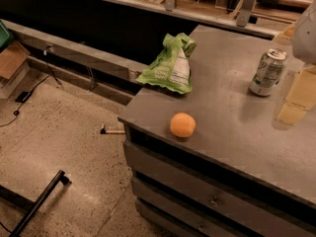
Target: Move 7up can near green rice chip bag
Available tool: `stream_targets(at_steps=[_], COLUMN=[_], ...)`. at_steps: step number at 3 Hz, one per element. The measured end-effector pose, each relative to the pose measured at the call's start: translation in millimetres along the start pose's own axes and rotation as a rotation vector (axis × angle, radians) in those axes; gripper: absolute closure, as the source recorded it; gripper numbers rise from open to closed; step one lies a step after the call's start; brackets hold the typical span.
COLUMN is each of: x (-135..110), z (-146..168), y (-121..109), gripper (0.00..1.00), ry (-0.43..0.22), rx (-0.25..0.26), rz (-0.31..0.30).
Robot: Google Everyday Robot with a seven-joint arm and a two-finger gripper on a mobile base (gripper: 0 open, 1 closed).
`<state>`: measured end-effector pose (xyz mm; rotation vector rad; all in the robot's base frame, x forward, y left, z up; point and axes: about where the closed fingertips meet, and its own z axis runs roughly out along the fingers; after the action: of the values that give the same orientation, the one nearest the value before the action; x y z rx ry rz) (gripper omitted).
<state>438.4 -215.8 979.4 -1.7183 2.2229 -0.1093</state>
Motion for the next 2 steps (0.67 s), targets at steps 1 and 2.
stream_targets(at_steps=[1,2], x=[0.0,4.8], z=[0.0,-9.1], y=[0.0,-25.0], gripper=[0.0,0.0], ry=[0.0,0.014], rx=[0.0,0.048], rz=[0.0,0.028])
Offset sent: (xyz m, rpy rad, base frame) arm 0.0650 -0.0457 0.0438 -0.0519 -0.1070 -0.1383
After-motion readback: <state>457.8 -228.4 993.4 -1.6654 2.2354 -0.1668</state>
